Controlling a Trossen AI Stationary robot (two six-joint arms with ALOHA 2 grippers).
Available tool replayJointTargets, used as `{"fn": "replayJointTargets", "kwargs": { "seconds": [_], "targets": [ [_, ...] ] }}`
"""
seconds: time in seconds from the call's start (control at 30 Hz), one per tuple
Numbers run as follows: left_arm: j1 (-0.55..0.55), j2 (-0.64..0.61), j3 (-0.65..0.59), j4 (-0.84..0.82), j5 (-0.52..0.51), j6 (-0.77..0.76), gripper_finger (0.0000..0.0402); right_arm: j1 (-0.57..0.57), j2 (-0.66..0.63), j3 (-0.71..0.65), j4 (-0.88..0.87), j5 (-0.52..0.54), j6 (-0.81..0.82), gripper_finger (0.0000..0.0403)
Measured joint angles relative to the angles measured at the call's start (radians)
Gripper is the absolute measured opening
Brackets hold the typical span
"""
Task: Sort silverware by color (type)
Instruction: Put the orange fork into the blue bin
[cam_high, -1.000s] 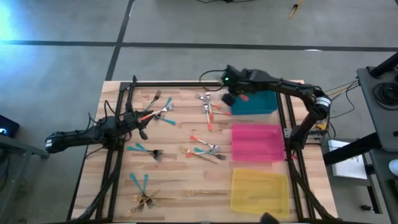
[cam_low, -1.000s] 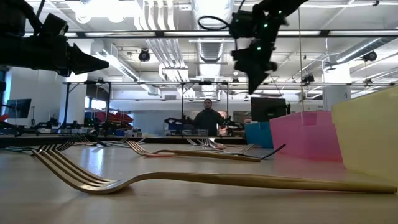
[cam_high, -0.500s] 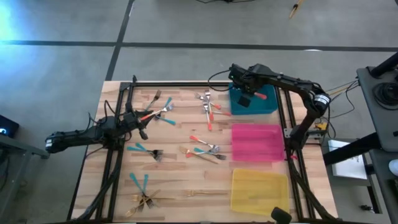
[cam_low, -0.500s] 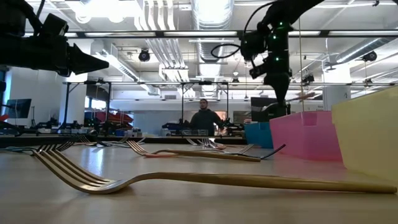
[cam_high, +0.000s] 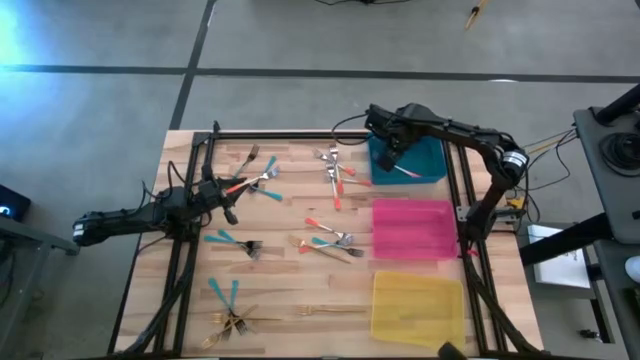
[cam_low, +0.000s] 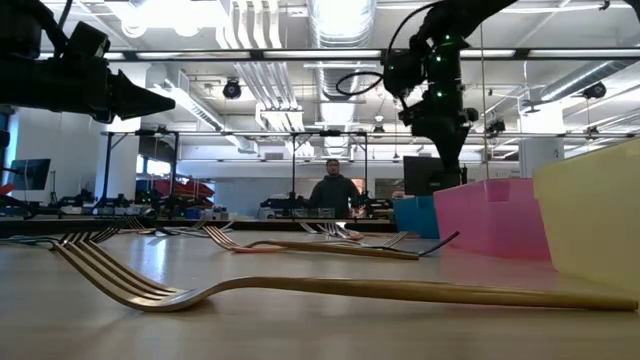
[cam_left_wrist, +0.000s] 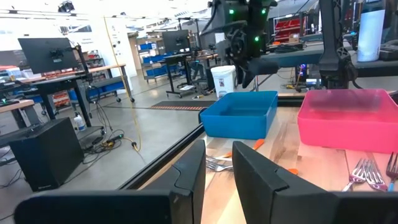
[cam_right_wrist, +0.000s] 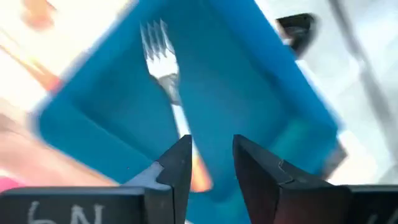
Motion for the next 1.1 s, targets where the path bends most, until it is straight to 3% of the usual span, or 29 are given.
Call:
{"fn": "replayJointTargets", "kwargs": {
  "seconds": [0.13, 0.3, 0.5, 0.67, 0.9, 1.1],
  "targets": [
    [0.000, 0.000, 0.000, 0.000, 0.000, 0.000, 0.0064, 0.065, 0.001, -0.008, 0.135, -0.143, 0.127, 0.0111],
    [0.000, 0.000, 0.000, 0.000, 0.000, 0.000, 0.0064, 0.172, 0.063, -0.013, 0.344, -0.106, 0.223, 0.0109],
    [0.000, 0.000, 0.000, 0.000, 0.000, 0.000, 0.0064, 0.248, 0.160, -0.013, 0.574, -0.091, 0.177, 0.0099],
    [0.000, 0.000, 0.000, 0.000, 0.000, 0.000, 0.0064, 0.239, 0.210, -0.014, 0.608, -0.081, 0.238, 0.0098],
    [0.000, 0.000, 0.000, 0.000, 0.000, 0.000, 0.0064, 0.219, 0.294, -0.014, 0.664, 0.000, 0.440, 0.0102],
    [0.000, 0.000, 0.000, 0.000, 0.000, 0.000, 0.0064, 0.208, 0.345, -0.014, 0.669, -0.008, 0.539, 0.0098]
  ]
}}
